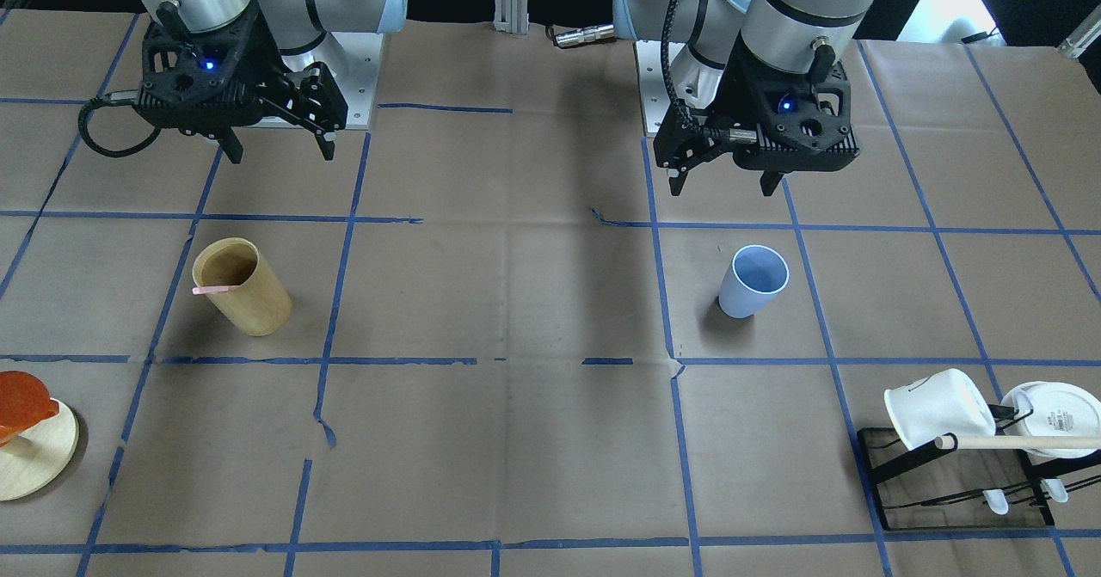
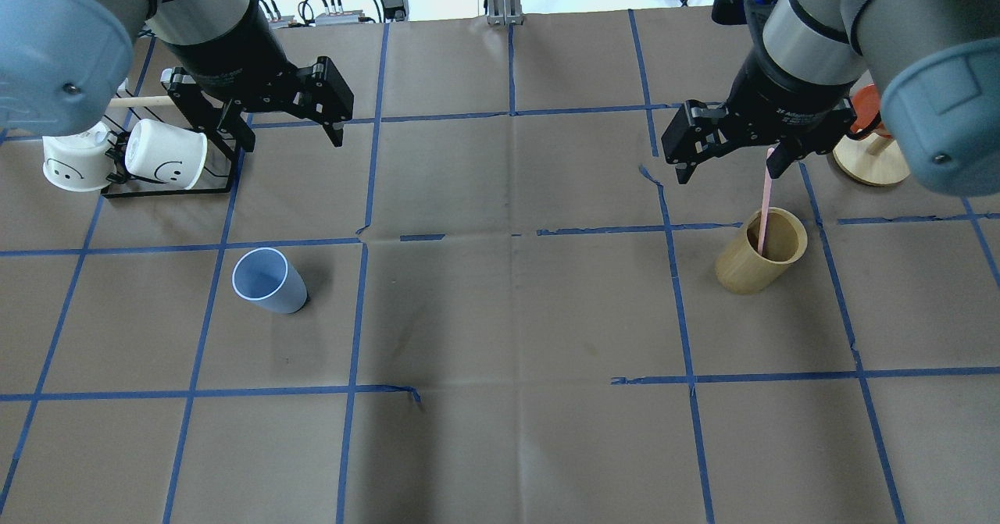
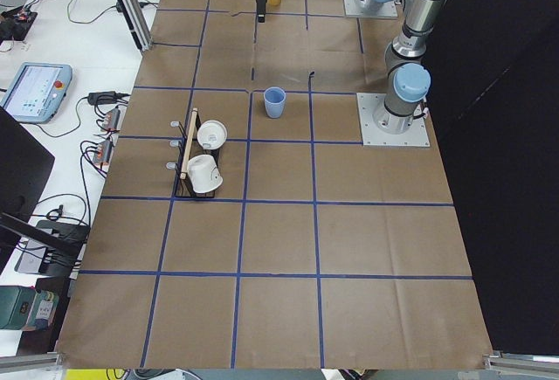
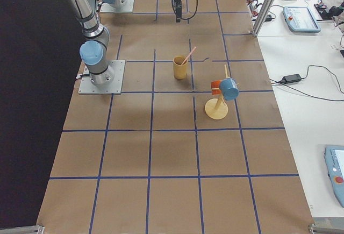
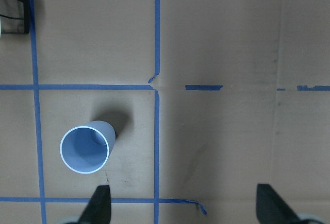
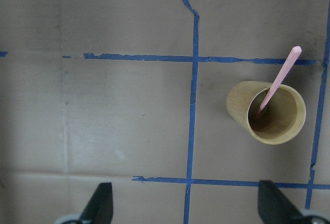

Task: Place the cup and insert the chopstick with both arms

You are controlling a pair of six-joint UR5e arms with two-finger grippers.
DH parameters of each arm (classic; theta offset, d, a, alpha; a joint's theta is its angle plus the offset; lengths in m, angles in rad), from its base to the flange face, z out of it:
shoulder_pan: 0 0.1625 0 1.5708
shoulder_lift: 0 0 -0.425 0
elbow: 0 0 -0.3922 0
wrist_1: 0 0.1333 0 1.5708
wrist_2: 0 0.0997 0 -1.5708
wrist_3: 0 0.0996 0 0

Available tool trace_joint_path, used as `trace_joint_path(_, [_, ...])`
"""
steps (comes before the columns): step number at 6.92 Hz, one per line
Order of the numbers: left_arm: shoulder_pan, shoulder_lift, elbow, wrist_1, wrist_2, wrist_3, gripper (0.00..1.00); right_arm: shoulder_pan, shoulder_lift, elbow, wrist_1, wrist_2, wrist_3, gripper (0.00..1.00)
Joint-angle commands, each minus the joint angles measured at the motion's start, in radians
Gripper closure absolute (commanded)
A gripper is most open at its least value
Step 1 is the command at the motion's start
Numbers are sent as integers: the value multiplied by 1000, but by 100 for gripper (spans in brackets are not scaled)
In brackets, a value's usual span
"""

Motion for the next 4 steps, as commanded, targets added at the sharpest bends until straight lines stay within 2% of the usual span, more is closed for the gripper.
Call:
trace_joint_path(1, [-1, -11, 7, 1, -8, -1, 0, 1, 0, 1, -2, 0, 2, 0])
trace_joint_path(4, [0, 2, -2, 0, 3, 0, 0, 1, 1, 16, 0, 0, 0, 0])
